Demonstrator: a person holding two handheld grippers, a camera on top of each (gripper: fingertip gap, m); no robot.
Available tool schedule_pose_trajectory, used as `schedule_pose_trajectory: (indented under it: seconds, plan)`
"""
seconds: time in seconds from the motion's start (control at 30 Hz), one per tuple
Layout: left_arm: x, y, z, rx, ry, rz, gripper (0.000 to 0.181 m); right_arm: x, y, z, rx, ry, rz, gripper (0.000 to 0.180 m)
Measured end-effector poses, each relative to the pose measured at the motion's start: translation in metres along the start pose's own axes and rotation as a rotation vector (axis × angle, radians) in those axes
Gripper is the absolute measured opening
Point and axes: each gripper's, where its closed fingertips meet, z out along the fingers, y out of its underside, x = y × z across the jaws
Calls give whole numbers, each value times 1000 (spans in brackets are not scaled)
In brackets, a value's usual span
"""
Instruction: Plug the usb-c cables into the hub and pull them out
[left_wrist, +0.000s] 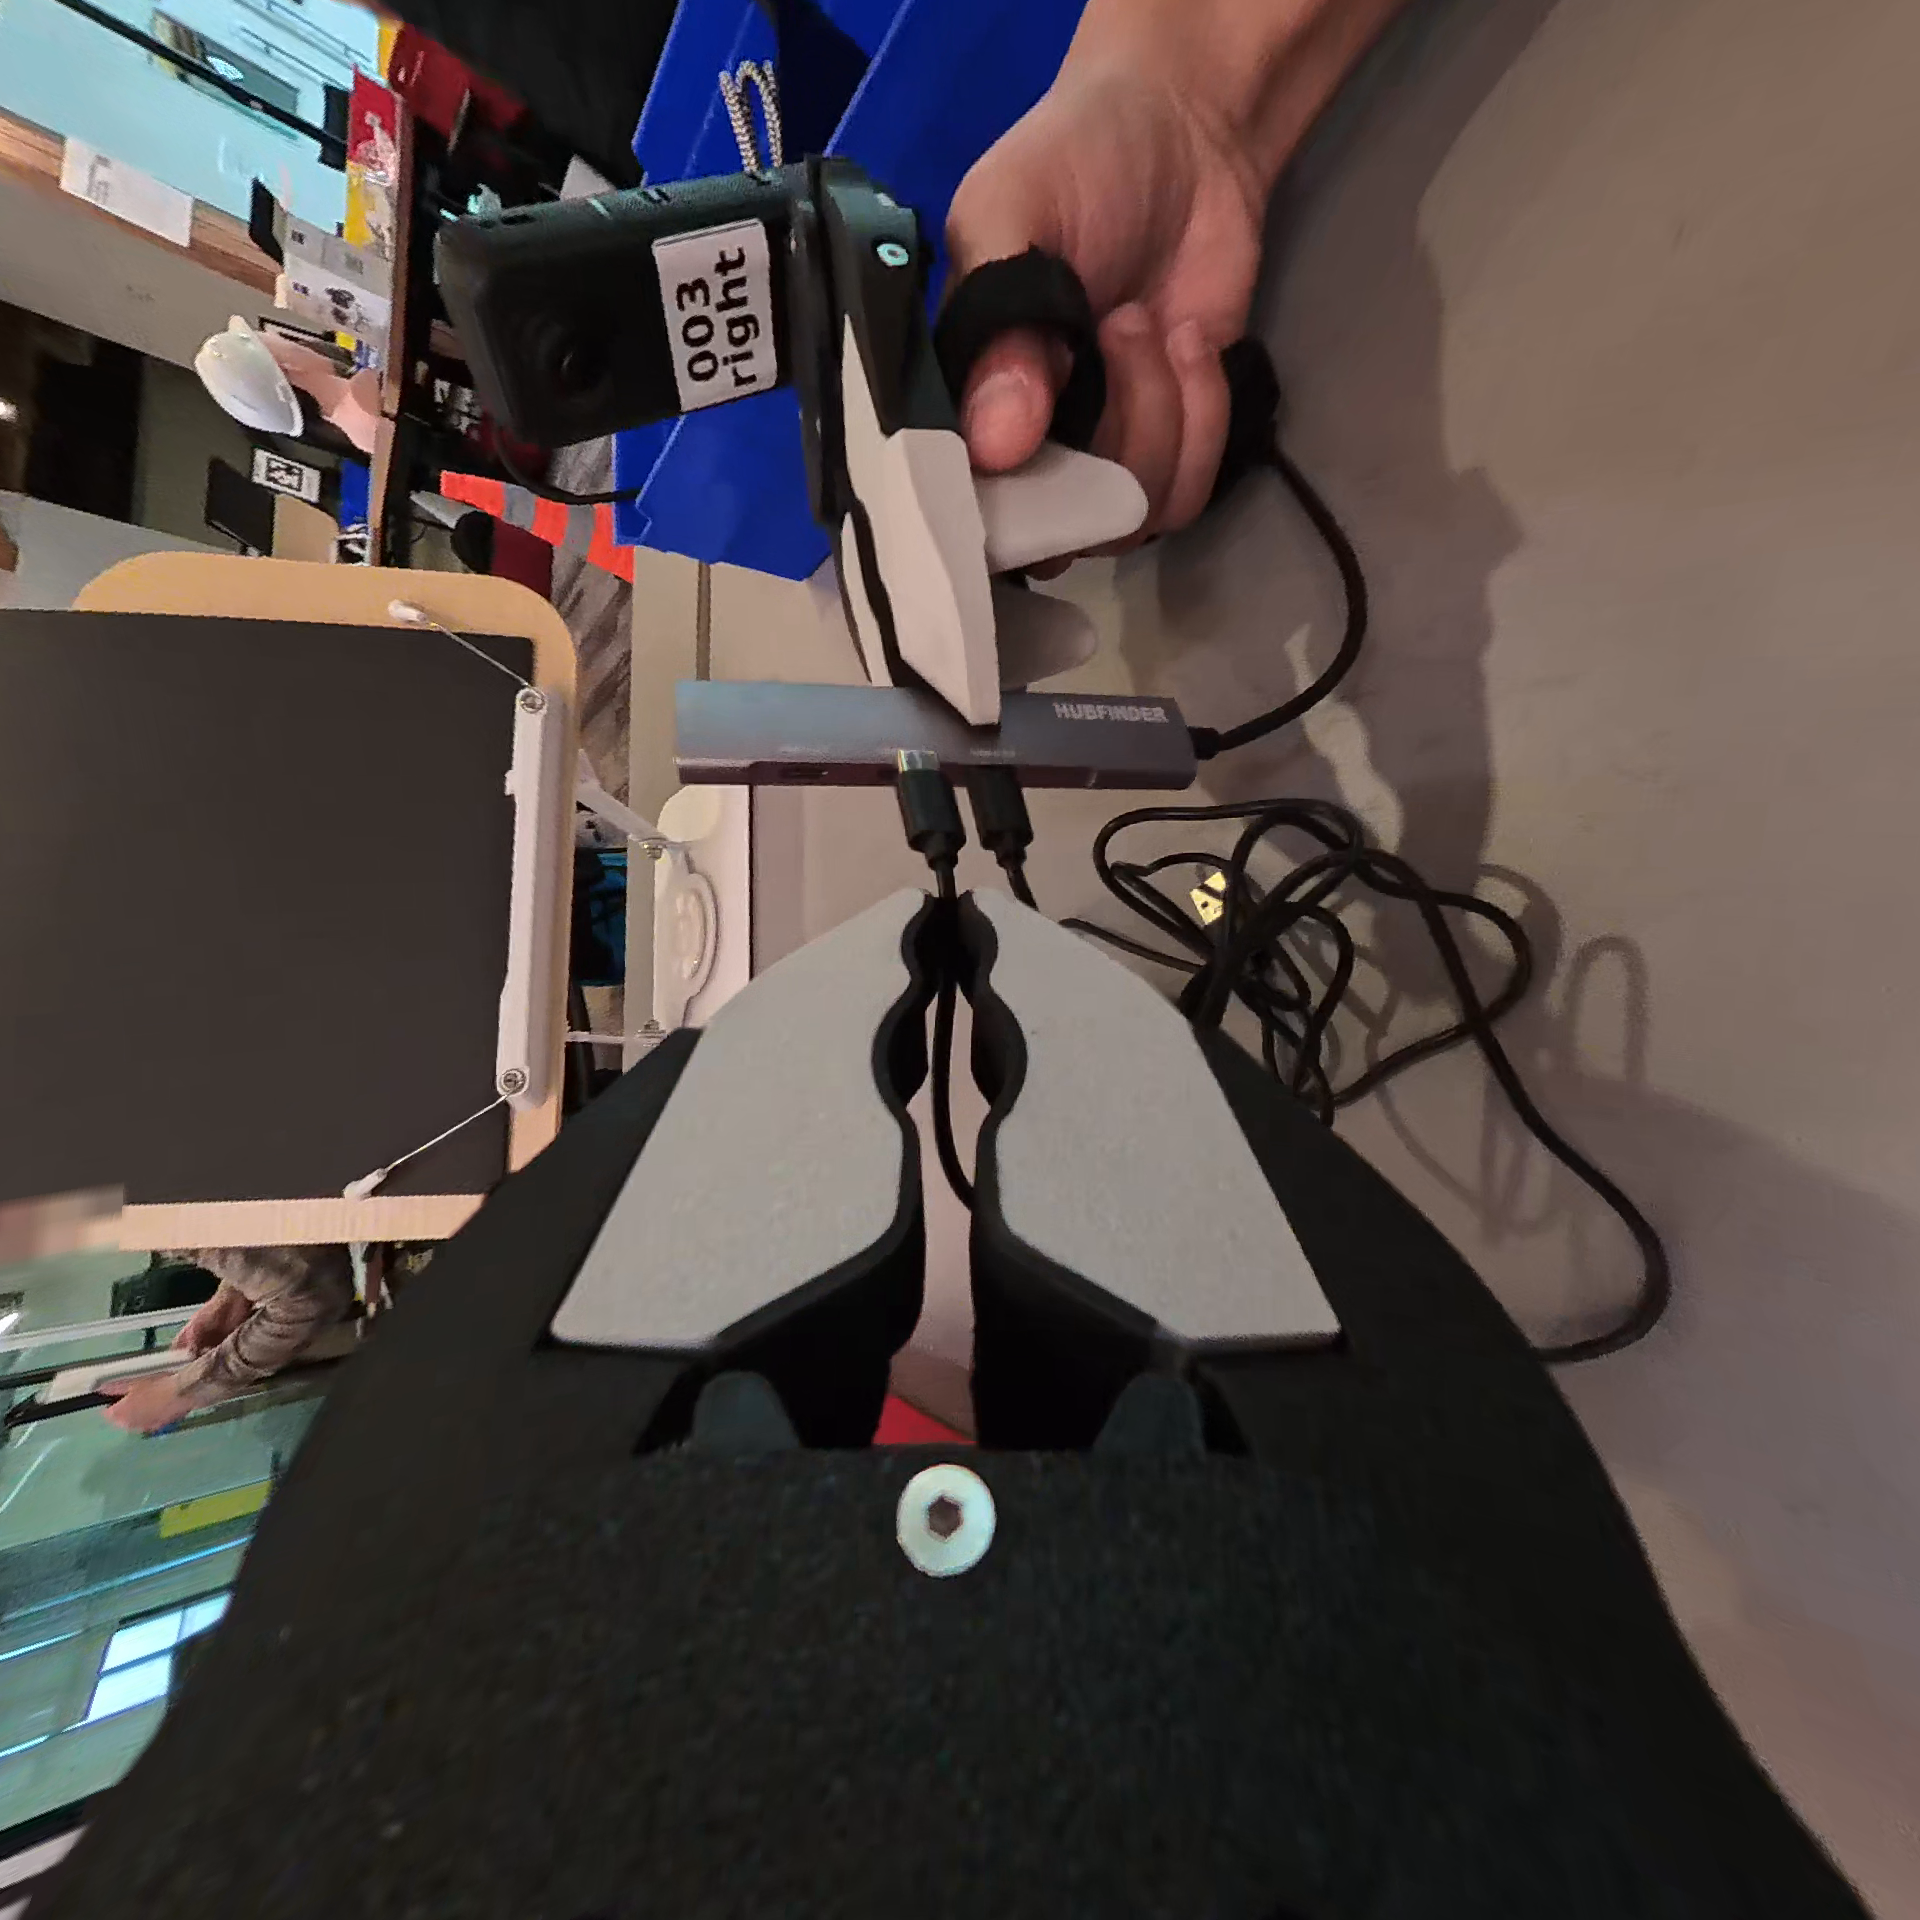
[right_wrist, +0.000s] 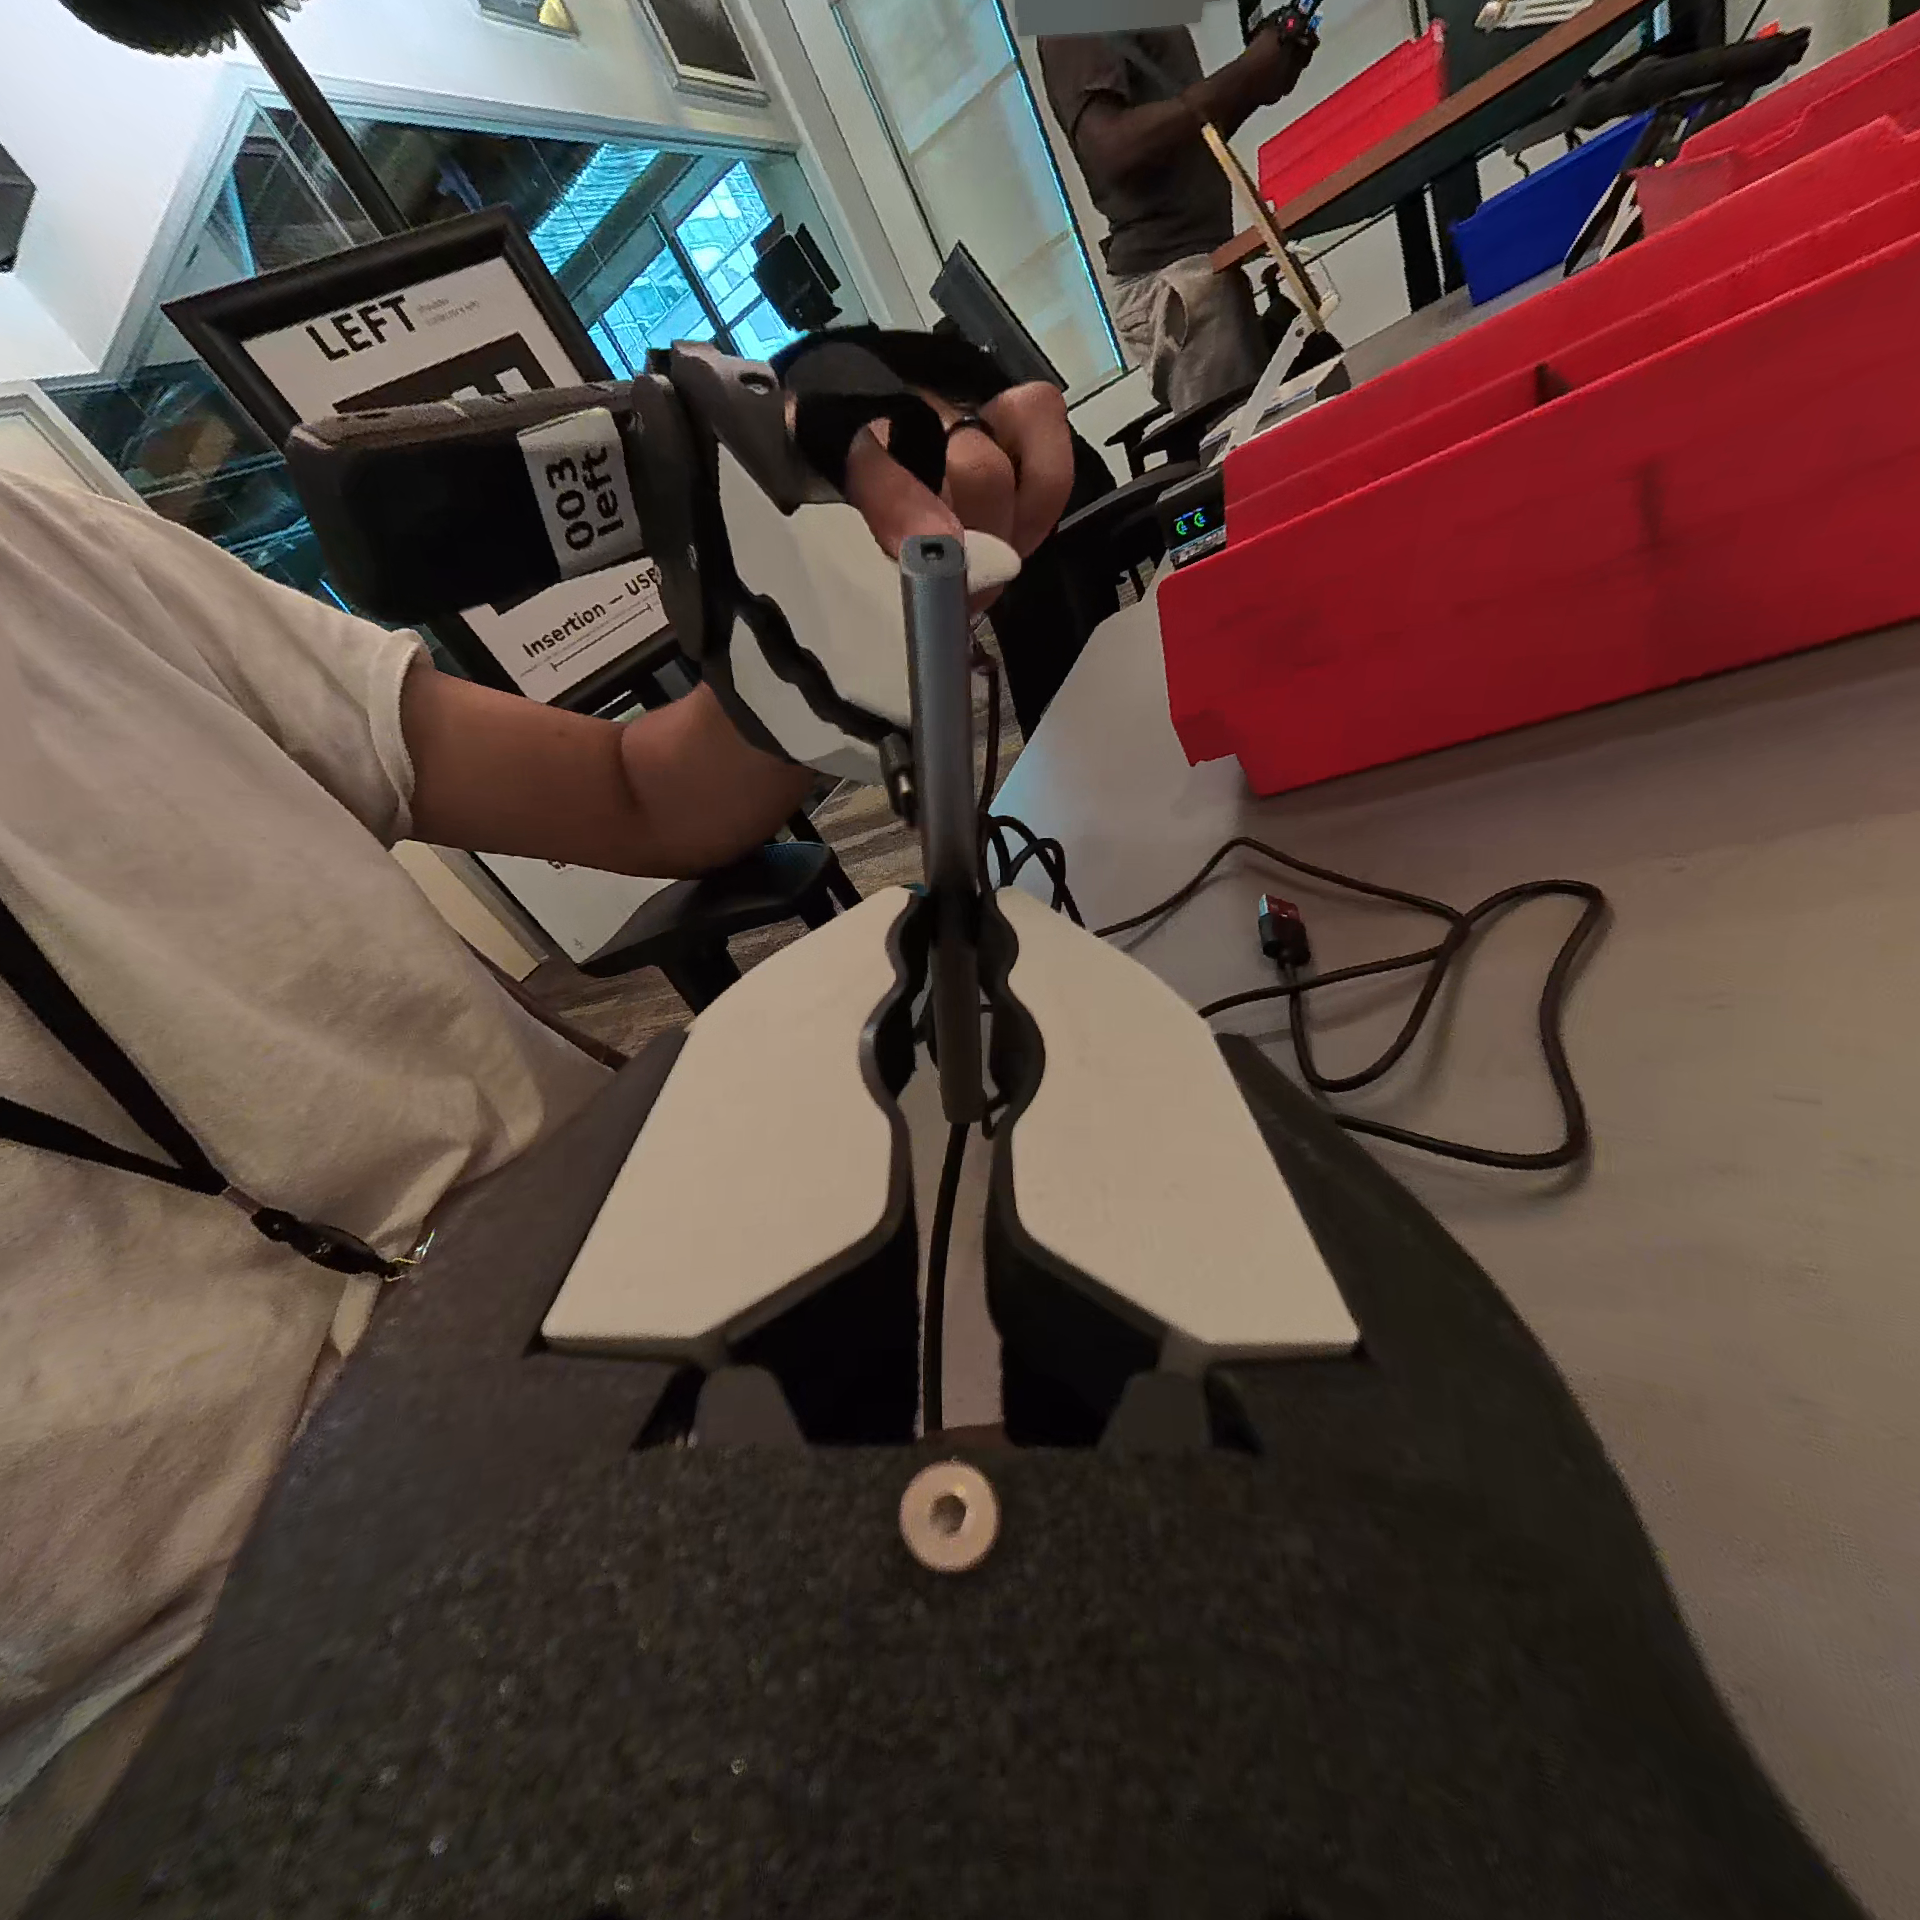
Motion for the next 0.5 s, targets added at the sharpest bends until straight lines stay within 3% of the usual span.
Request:
schedule_pose_trajectory:
  seconds: [0.5]
  plan:
    - [1, 5, 2, 20, 18, -71, 2, 0, 2, 2, -8, -2, 4, 8]
